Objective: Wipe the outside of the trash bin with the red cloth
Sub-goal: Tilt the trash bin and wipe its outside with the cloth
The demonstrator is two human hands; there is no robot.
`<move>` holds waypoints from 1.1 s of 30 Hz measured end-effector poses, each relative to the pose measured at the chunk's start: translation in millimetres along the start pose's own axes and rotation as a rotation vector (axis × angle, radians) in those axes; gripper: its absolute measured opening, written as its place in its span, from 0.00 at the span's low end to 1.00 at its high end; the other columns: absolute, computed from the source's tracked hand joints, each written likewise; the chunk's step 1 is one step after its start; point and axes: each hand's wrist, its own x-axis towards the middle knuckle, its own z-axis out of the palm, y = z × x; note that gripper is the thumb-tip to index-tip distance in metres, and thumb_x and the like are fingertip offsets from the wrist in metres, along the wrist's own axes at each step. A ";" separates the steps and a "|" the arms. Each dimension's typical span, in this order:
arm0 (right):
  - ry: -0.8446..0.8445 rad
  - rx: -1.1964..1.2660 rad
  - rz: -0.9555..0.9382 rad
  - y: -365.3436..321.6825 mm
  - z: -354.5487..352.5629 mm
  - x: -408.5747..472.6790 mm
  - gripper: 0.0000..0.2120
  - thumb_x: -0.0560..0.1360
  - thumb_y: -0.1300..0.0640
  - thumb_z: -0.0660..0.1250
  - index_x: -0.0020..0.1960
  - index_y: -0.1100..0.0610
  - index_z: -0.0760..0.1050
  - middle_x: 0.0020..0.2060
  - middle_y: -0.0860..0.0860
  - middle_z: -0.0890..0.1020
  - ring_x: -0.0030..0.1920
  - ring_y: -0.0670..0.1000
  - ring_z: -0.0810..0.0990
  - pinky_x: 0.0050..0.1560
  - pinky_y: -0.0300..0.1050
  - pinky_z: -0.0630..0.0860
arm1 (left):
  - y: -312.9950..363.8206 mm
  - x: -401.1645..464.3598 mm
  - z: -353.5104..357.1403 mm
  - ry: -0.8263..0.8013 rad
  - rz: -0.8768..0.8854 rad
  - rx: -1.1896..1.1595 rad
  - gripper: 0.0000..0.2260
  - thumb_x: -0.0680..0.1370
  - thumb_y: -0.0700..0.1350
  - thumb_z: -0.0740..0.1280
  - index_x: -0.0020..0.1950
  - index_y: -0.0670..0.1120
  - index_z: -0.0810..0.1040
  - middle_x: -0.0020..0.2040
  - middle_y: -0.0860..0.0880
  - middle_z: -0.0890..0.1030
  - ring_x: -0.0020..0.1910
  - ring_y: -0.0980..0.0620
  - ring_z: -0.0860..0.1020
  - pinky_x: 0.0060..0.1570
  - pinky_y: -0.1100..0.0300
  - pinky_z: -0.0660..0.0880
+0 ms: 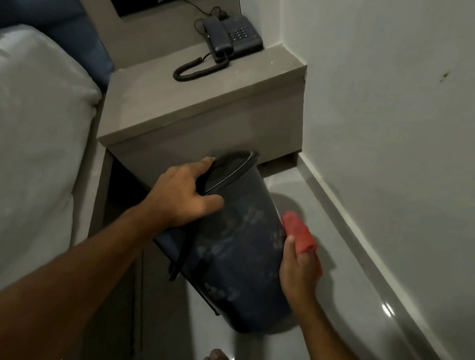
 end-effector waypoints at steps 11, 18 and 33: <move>-0.204 -0.344 -0.880 -57.4 34.7 -16.7 0.34 0.82 0.40 0.54 0.83 0.43 0.42 0.82 0.55 0.58 0.81 0.63 0.54 0.76 0.70 0.56 | -2.5 10.3 4.3 0.094 -0.248 -0.005 0.42 0.61 0.63 0.64 0.75 0.49 0.68 0.66 0.42 0.79 0.64 0.40 0.76 0.63 0.53 0.72; -0.203 -0.448 -0.942 -36.6 13.7 -5.5 0.38 0.80 0.38 0.58 0.83 0.41 0.43 0.81 0.56 0.57 0.80 0.64 0.55 0.72 0.74 0.61 | 19.5 23.0 11.2 0.087 -0.238 0.052 0.37 0.61 0.65 0.63 0.68 0.51 0.74 0.56 0.44 0.82 0.56 0.39 0.78 0.54 0.51 0.76; -0.419 -0.861 -1.537 29.8 33.1 -50.1 0.38 0.70 0.50 0.68 0.79 0.52 0.64 0.83 0.51 0.49 0.83 0.55 0.44 0.75 0.71 0.33 | 17.6 28.0 17.0 0.160 -0.272 0.055 0.34 0.59 0.64 0.62 0.62 0.52 0.77 0.54 0.43 0.82 0.55 0.37 0.78 0.56 0.42 0.77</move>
